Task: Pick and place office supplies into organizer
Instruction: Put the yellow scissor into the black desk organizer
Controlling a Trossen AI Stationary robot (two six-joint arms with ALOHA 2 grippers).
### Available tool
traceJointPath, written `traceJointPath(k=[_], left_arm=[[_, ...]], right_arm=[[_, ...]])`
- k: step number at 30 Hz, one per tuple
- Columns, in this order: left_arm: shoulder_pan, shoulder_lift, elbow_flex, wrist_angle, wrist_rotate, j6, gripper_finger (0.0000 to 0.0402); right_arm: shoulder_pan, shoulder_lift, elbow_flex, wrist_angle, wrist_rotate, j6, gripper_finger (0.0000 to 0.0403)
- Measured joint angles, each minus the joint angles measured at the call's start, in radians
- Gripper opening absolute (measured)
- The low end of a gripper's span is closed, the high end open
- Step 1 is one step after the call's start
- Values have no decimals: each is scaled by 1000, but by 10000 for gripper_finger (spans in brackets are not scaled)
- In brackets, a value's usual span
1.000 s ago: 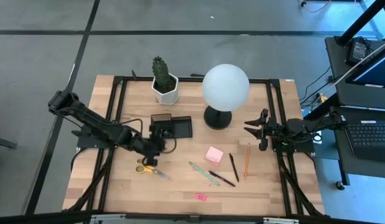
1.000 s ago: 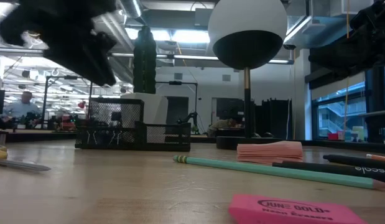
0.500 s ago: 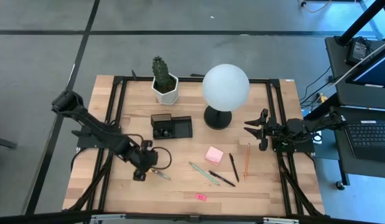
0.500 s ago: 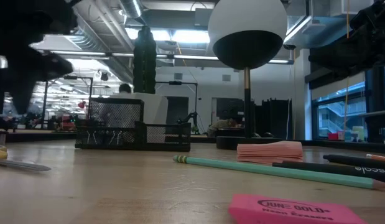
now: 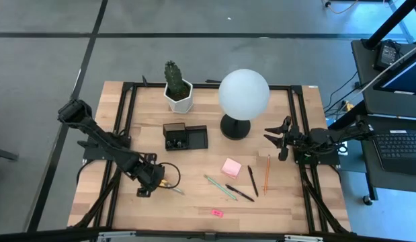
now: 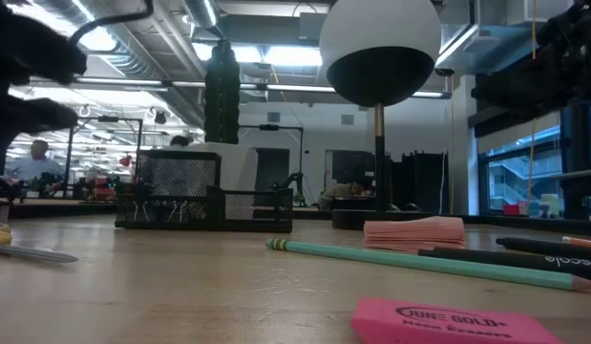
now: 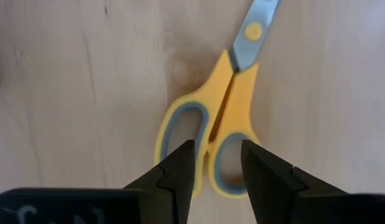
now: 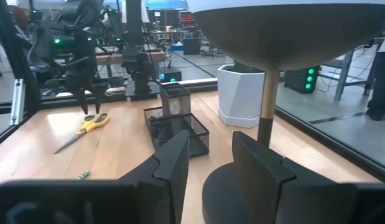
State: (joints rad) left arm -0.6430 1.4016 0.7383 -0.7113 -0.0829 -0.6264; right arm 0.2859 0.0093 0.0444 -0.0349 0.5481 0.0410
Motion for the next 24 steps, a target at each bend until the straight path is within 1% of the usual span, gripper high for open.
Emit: traceJointPath(k=[5, 10, 12, 17, 20, 24], left_arm=[[0, 58, 0, -7, 12, 19, 123], [0, 133, 2, -11, 98, 20, 123], [0, 164, 7, -20, 109, 10, 123], [1, 213, 24, -40, 111, -7, 123], [2, 225, 50, -82, 74, -11, 121], [13, 231, 66, -95, 69, 26, 103]], right_arm=[[0, 0, 0, 0, 9, -1, 127], [0, 0, 0, 0, 9, -1, 127], [0, 0, 0, 0, 9, -1, 127], [0, 0, 0, 0, 11, 0, 127], [0, 0, 0, 0, 11, 0, 127], [0, 0, 0, 0, 11, 0, 127]])
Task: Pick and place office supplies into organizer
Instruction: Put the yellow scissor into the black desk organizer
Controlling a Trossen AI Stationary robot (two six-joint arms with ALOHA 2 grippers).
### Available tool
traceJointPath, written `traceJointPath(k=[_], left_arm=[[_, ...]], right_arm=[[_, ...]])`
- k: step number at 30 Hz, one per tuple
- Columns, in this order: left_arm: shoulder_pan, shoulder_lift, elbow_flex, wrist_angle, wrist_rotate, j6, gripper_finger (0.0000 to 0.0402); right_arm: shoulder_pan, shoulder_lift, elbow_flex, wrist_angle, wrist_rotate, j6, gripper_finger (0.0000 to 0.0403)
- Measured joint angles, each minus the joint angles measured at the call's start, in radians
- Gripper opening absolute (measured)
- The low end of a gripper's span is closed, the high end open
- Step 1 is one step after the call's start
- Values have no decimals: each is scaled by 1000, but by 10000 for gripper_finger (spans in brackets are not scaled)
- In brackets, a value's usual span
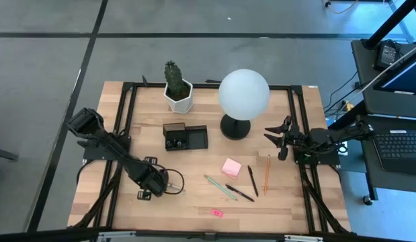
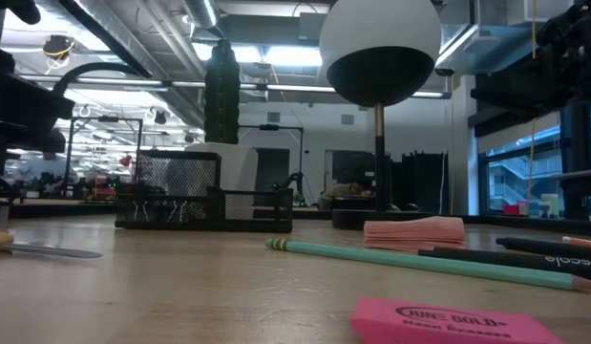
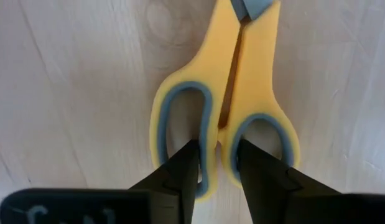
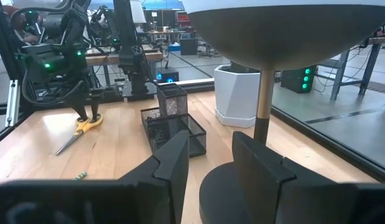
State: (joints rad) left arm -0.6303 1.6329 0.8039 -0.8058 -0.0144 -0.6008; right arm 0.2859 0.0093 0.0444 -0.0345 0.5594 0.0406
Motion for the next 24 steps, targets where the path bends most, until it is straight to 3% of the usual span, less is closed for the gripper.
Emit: traceJointPath(k=[6, 16, 24], left_arm=[[8, 0, 0, 1, 18, 17, 71], [8, -6, 11, 1, 9, 20, 69], [9, -38, 114, -116, -172, 24, 68]], right_arm=[[0, 0, 0, 0, 0, 0, 127], [0, 0, 0, 0, -1, 0, 126], [0, 0, 0, 0, -3, -20, 126]])
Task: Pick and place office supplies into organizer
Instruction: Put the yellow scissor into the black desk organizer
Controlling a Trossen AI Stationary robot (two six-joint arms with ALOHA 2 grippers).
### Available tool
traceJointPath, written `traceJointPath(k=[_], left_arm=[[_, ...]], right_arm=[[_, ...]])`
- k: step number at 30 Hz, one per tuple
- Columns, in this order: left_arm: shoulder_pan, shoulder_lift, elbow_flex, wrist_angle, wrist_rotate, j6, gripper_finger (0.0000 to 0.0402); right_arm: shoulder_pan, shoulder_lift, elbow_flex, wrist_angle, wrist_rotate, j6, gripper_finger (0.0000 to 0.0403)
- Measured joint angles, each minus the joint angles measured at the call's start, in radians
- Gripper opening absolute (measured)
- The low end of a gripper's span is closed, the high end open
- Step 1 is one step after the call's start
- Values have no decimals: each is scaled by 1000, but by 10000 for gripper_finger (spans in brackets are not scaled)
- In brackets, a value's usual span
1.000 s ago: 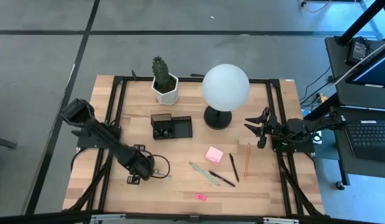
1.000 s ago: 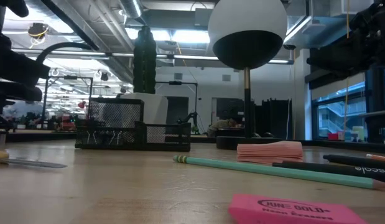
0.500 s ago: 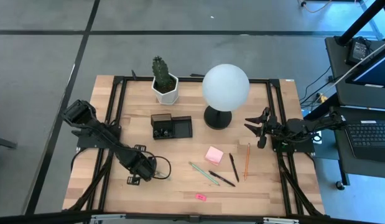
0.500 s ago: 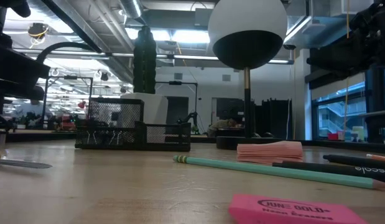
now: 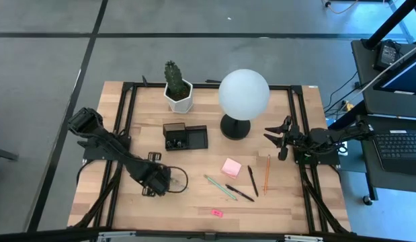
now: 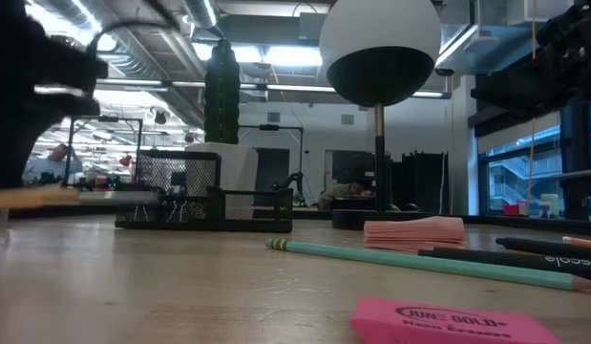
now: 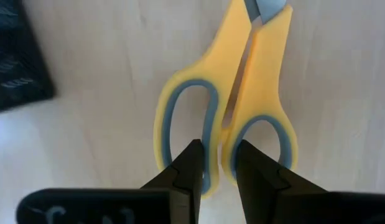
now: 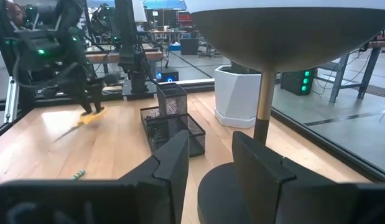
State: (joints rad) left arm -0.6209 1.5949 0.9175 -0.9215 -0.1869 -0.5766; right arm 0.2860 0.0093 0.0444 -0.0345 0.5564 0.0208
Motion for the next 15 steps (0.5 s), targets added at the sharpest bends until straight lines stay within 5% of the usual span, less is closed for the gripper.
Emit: traceJointPath(k=[8, 15], left_arm=[[1, -19, 155, -216, -210, 9, 68], [13, -20, 309, -469, -519, 68, 68]], right_arm=[[0, 0, 0, 0, 0, 0, 126], [0, 0, 0, 0, 1, 0, 126]])
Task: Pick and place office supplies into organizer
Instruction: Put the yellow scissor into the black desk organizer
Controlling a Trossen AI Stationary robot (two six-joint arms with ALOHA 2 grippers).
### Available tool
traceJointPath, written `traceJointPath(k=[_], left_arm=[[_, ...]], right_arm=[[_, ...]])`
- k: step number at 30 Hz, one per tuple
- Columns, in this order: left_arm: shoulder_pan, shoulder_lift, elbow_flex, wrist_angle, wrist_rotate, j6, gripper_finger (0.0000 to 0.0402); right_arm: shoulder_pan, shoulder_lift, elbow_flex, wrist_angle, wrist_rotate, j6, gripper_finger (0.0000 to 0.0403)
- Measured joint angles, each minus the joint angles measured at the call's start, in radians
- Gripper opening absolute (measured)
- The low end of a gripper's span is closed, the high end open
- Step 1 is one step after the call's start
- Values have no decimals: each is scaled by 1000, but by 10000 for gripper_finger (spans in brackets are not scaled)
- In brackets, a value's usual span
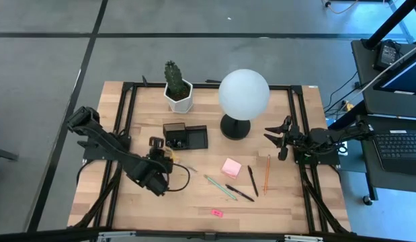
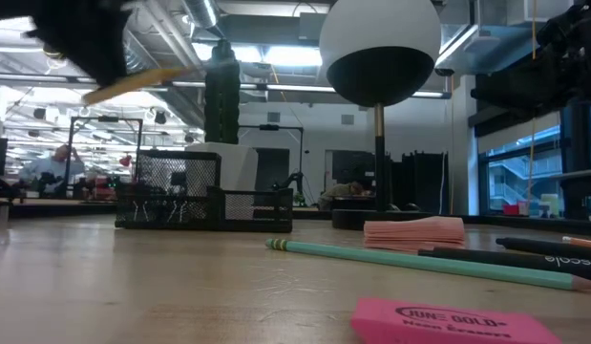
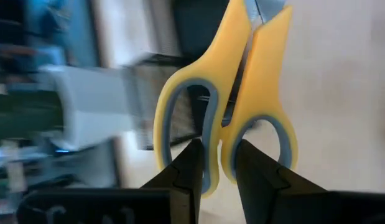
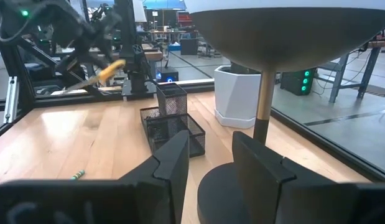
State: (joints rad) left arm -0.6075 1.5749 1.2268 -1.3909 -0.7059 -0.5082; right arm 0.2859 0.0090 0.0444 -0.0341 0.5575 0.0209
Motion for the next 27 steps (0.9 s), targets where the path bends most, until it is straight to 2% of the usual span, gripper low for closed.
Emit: traceJointPath(k=[3, 8, 16, 27], left_arm=[[31, -1, 30, -87, -82, 49, 68], [115, -2, 31, -185, -115, 173, 70], [265, -7, 31, -181, -211, 385, 67], [387, -30, 31, -180, -310, 522, 67]], right_arm=[[0, 0, 0, 0, 1, 0, 126], [0, 0, 0, 0, 1, 0, 126], [0, 0, 0, 0, 1, 0, 126], [0, 0, 0, 0, 0, 0, 126]])
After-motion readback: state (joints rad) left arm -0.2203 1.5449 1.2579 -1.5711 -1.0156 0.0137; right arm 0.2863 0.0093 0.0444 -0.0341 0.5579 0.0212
